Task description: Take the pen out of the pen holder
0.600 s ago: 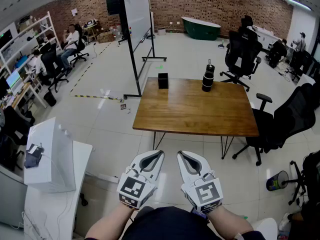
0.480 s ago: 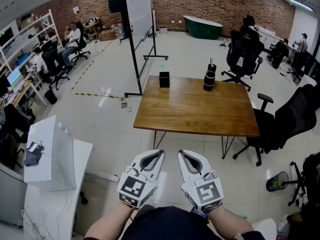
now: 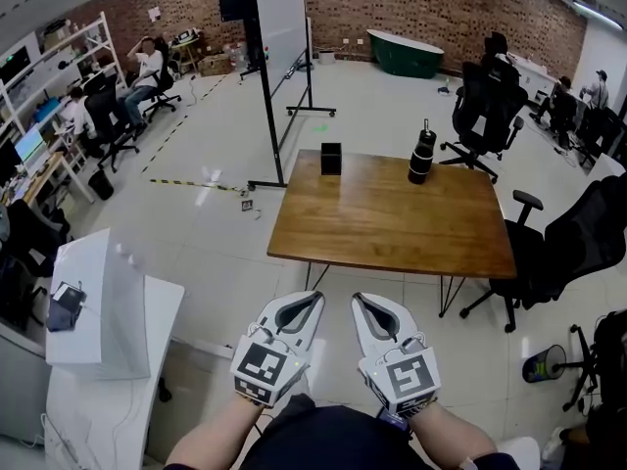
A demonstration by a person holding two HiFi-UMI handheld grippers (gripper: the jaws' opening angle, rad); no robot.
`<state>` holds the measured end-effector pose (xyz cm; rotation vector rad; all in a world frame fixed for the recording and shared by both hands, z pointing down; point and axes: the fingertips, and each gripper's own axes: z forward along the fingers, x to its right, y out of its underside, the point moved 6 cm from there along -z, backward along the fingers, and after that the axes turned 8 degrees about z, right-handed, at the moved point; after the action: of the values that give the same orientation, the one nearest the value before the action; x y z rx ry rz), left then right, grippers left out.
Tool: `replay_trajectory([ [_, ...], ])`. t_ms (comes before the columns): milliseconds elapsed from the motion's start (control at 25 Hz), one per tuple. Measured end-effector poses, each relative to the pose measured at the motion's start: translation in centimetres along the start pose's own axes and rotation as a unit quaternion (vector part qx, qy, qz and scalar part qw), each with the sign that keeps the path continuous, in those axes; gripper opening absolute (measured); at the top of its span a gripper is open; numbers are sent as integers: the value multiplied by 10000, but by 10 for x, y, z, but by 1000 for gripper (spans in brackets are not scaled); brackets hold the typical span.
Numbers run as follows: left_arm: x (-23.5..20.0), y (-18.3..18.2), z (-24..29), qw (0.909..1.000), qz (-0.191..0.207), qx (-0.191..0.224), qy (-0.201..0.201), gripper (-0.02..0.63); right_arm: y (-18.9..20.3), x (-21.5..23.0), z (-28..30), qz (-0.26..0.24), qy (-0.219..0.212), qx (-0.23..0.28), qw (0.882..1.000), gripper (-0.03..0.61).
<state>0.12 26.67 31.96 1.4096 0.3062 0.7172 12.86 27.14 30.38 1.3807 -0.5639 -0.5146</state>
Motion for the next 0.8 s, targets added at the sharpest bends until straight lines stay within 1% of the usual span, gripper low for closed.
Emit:
replay_trajectory([
  [280,-50,11,24,9999,-41,38,94,5,-2,10,54,-36,88,-81,9999,0],
  [480,-97,20,41,9997,-70,91,208,5,-8,13,104,-22,192,-130,9997,0],
  [600,-125,25,50,9995,-144,87,250,5,-9,15,133,-94,231,-170,9995,0],
  [800,-167,31,62,9992,-45,189,344,5,-15,18,179,-83,352,-143,9992,2],
])
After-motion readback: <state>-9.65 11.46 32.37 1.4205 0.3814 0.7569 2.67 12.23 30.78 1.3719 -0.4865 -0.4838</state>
